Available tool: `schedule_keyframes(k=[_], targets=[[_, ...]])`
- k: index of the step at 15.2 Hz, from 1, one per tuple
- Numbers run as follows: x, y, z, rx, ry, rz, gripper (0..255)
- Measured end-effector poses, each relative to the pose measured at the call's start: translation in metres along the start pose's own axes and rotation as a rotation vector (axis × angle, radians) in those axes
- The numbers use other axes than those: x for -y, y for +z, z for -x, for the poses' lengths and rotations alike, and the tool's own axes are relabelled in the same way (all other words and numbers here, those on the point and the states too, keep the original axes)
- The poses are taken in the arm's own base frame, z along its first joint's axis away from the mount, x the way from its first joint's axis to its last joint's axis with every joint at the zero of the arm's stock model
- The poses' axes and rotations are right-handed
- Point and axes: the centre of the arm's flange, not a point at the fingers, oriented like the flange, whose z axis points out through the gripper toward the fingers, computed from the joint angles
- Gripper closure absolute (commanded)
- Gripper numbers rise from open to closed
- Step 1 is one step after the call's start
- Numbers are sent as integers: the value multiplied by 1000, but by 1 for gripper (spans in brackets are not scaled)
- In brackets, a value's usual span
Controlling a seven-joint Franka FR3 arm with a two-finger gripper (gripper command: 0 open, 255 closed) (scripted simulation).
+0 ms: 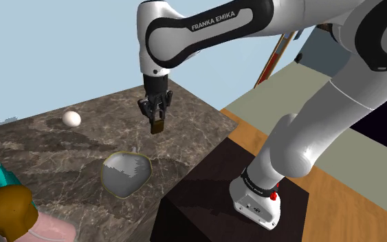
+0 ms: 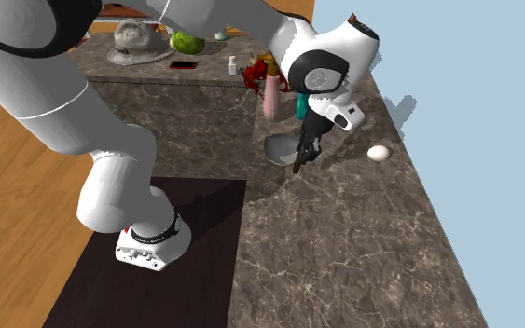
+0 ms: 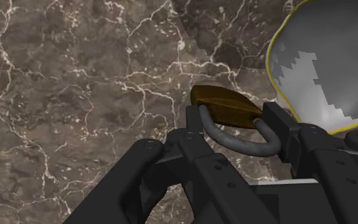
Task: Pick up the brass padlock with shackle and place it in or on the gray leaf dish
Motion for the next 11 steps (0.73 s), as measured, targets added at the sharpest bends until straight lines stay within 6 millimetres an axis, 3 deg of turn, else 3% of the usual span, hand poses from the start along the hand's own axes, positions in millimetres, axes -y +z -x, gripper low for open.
schedule_keyframes(k=[11], targets=[[136, -4, 26, 0, -2, 0, 255]])
